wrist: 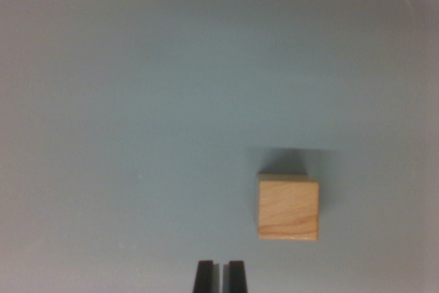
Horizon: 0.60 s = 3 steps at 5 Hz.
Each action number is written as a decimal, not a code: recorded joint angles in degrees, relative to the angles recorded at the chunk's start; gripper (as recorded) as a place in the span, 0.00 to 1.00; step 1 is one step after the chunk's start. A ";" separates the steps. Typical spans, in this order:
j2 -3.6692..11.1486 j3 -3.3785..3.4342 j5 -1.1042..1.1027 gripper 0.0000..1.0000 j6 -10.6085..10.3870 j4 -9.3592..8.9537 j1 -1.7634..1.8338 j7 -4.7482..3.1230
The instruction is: Push wooden cube
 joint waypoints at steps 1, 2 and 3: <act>0.21 -0.31 -0.13 0.00 -2.74 -2.64 -0.27 -0.57; 0.21 -0.31 -0.13 0.00 -2.74 -2.64 -0.27 -0.57; 0.40 -0.60 -0.25 0.00 -5.34 -5.13 -0.52 -1.12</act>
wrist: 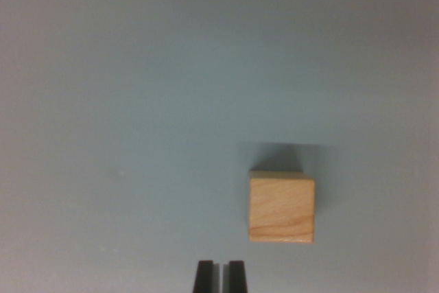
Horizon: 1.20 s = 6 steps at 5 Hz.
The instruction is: Push wooden cube
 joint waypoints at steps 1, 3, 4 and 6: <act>0.00 0.00 0.00 0.00 0.00 0.00 0.00 0.00; 0.21 -0.30 -0.13 0.00 -2.72 -2.62 -0.27 -0.57; 0.41 -0.61 -0.25 0.00 -5.42 -5.21 -0.53 -1.14; 0.61 -0.90 -0.37 0.00 -8.07 -7.76 -0.79 -1.69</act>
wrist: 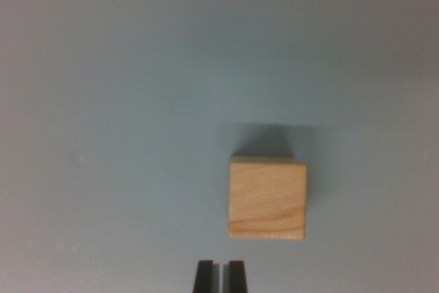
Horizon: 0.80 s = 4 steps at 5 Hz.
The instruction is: Push wooden cube
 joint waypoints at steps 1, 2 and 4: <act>0.00 0.00 0.00 0.00 0.00 0.00 0.00 0.00; 0.20 -0.29 -0.12 0.00 -2.60 -2.50 -0.25 -0.55; 0.39 -0.57 -0.24 0.00 -5.11 -4.91 -0.50 -1.07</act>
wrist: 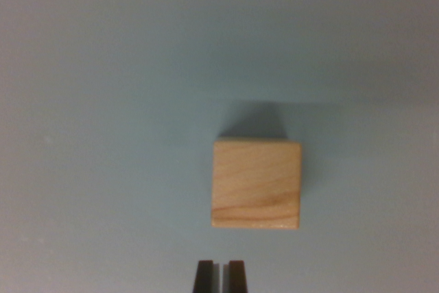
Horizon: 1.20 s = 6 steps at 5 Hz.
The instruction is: Push wooden cube
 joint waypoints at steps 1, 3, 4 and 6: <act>0.00 0.00 0.00 0.00 0.00 0.00 0.00 0.00; 0.18 -0.27 -0.11 0.00 -2.40 -2.31 -0.23 -0.50; 0.36 -0.53 -0.22 0.00 -4.69 -4.51 -0.46 -0.98; 0.51 -0.75 -0.31 0.00 -6.71 -6.45 -0.66 -1.41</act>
